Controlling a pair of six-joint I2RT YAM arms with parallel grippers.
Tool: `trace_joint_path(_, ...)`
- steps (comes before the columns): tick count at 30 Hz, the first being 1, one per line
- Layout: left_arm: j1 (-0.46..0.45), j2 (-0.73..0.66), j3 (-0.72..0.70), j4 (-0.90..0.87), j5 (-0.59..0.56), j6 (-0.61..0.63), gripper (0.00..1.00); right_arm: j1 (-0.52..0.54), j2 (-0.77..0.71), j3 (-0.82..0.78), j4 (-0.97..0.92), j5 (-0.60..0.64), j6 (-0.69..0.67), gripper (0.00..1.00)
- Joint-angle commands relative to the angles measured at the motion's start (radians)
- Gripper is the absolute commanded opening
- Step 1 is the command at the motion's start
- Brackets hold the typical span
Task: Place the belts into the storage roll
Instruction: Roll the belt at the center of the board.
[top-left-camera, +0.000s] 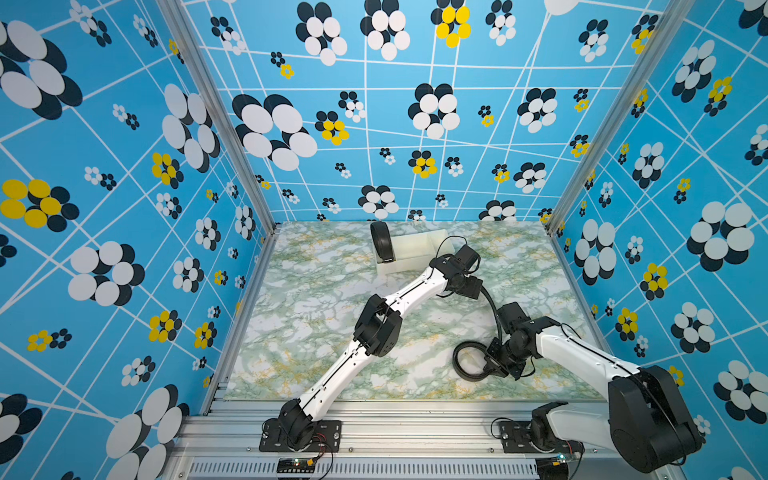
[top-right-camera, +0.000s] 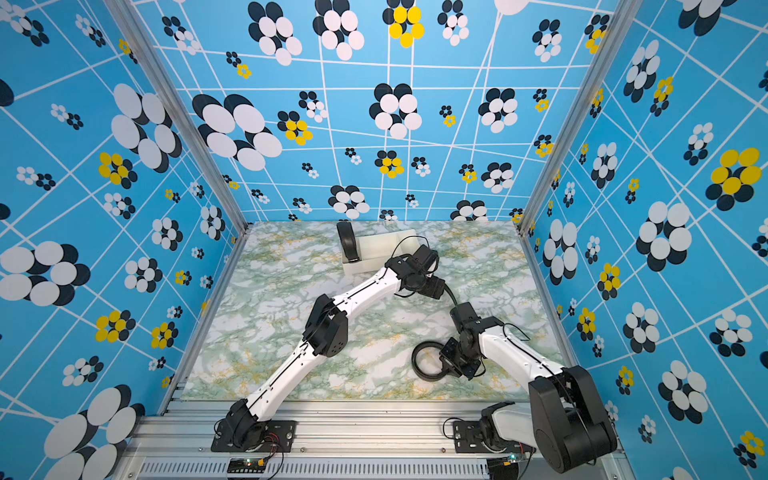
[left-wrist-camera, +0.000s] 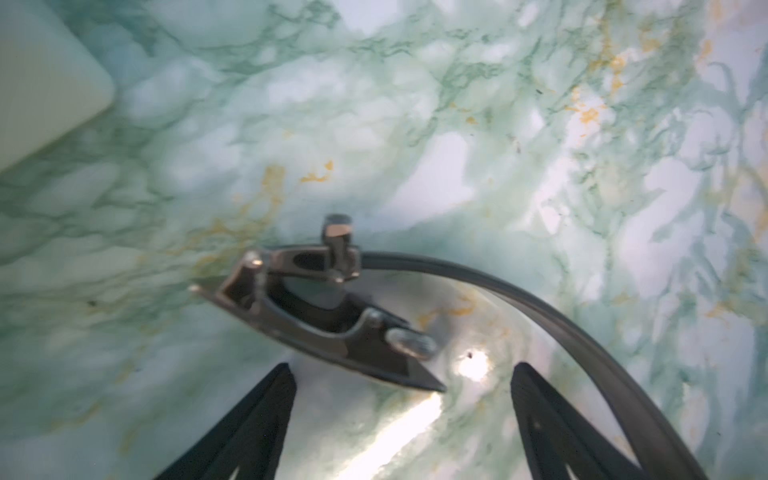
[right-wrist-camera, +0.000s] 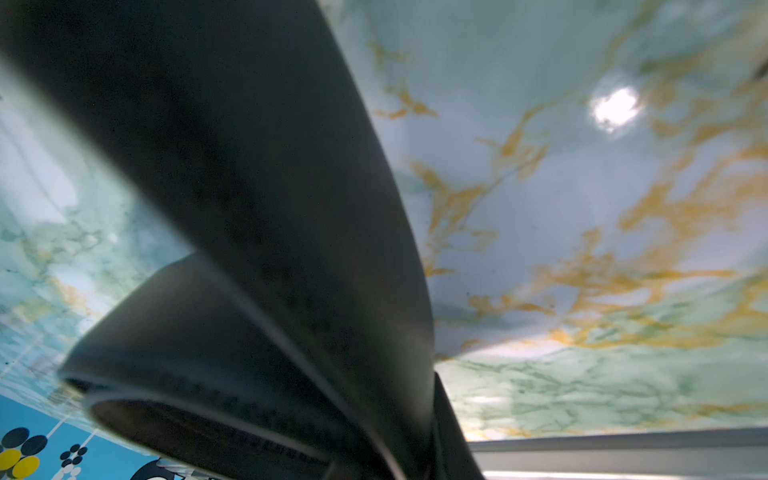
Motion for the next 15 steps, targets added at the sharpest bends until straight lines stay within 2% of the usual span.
trace_joint_path(1, 0.05, 0.068, 0.003, -0.084, -0.126, -0.132, 0.69, -0.006, 0.014, 0.008, -0.025, -0.015, -0.029, 0.0)
trace_joint_path(7, 0.078, 0.096, 0.018, -0.066, -0.089, -0.149, 0.47, -0.005, 0.009, 0.018, -0.037, -0.015, -0.034, 0.0)
trace_joint_path(15, 0.086, 0.057, -0.038, -0.1, -0.08, -0.081, 0.14, -0.007, 0.04, 0.047, -0.024, -0.02, -0.049, 0.0)
